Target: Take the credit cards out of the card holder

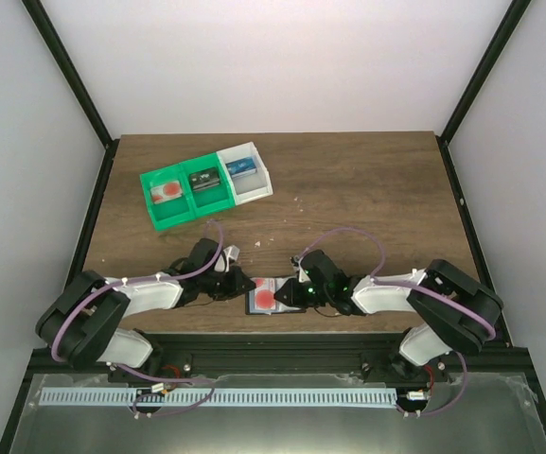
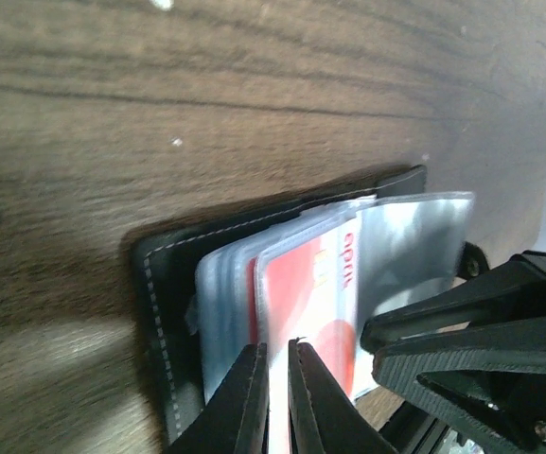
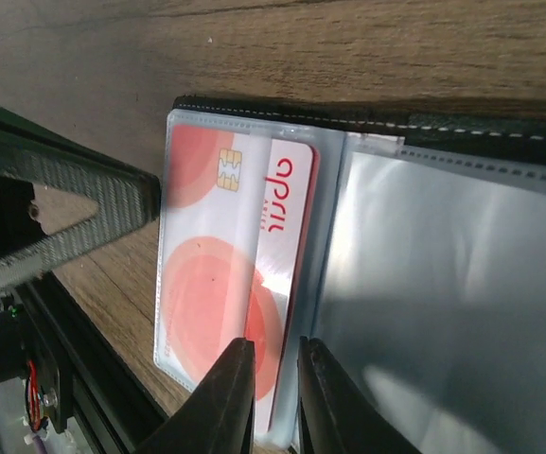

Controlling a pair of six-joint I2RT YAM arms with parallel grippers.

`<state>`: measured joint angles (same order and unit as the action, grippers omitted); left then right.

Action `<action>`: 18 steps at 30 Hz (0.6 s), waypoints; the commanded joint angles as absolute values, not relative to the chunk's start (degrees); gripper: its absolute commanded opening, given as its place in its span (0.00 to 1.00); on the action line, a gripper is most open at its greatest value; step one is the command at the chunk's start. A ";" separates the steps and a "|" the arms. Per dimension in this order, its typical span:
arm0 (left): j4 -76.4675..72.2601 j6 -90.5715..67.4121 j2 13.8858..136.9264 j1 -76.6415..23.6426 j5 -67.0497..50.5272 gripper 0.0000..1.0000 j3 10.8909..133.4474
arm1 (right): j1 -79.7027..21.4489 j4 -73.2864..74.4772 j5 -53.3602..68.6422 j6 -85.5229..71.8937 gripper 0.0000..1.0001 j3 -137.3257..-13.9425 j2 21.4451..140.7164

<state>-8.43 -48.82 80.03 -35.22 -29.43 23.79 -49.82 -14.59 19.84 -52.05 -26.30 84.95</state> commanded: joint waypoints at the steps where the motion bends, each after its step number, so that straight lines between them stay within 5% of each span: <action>1: -11.20 -48.92 82.10 -35.01 -30.35 0.09 22.09 | -49.40 -17.33 21.04 -54.02 0.15 -26.66 86.97; 13: -11.60 -48.72 83.99 -35.02 -30.24 0.05 21.75 | -49.22 -20.28 21.67 -55.24 0.17 -26.47 88.76; 18: -11.60 -48.64 84.29 -35.04 -30.18 0.05 21.73 | -48.84 -21.55 22.09 -55.69 0.11 -25.53 88.77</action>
<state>-12.08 -49.25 83.11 -35.05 -30.70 22.37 -49.41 -18.76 21.10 -55.13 -26.17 88.33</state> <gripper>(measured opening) 0.049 0.140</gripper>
